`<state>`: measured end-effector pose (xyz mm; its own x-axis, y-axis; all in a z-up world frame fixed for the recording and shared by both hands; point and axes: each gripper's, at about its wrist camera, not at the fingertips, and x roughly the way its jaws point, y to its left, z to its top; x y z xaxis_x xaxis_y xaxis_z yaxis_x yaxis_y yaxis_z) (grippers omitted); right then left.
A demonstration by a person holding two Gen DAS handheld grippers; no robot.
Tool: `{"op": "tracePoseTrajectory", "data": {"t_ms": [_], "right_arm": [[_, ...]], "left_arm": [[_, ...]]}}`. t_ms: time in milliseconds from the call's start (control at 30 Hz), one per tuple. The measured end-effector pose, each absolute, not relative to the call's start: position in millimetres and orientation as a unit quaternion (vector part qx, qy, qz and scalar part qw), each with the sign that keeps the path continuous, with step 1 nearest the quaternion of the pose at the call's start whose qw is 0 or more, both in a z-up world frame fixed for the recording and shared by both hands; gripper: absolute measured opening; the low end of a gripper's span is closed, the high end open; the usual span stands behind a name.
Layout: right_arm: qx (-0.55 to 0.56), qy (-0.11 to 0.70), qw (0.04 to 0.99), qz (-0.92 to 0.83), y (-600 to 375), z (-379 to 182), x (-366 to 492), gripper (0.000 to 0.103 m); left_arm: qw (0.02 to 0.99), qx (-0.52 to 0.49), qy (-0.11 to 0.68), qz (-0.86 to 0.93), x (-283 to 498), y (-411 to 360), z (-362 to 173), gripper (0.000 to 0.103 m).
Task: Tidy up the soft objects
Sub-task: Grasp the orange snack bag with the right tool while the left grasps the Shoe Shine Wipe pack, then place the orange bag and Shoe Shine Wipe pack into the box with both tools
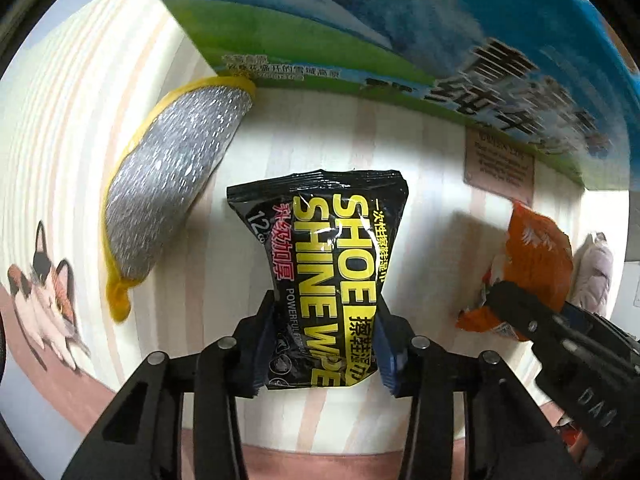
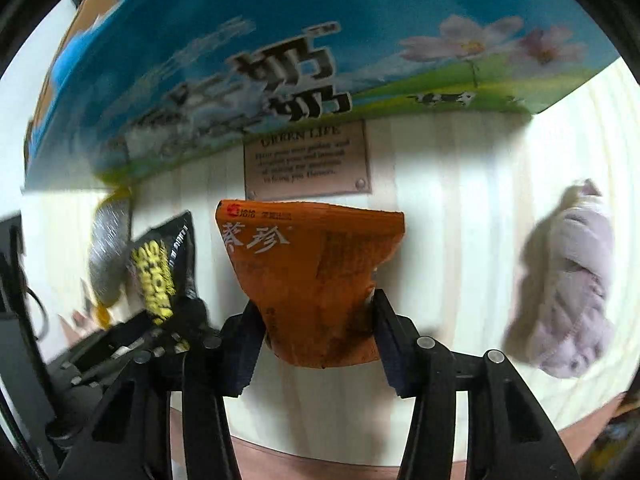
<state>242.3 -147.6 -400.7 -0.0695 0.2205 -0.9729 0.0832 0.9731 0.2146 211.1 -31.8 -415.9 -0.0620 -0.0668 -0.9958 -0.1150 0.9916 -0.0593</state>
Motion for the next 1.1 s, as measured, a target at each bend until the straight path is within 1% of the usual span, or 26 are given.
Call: {"op": "tracePoseTrajectory", "data": {"t_ms": [100,333,500,633,900,1100], "right_arm": [[0.097,0.731,0.673,0.062,-145.4,-389.6,230.5,0.049],[0.102,0.699,0.703,0.084,-168.8,-318.7,197.8,0.049],[0.105,0.675,0.725,0.085,-197.1,-268.2,176.5,0.049],[0.110,0.655,0.742,0.088,-222.4,-230.9,160.6,0.049],[0.127,0.624,0.763,0.110,-227.7,-177.5,151.9,0.049],[0.132,0.600,0.778,0.130,-212.8,-146.9,181.3,0.048]], "left_arm": [[0.697,-0.051,0.715,0.012,206.9,-42.6,-393.7,0.039],[0.746,-0.032,0.665,-0.007,167.8,-71.0,-313.0,0.039],[0.770,-0.034,0.637,-0.030,156.4,-72.9,-256.9,0.039],[0.781,-0.036,0.621,-0.047,162.0,-59.2,-218.9,0.039],[0.805,-0.039,0.589,-0.064,169.1,-57.9,-171.2,0.039],[0.808,-0.048,0.583,-0.075,209.6,-48.6,-156.9,0.040]]}}
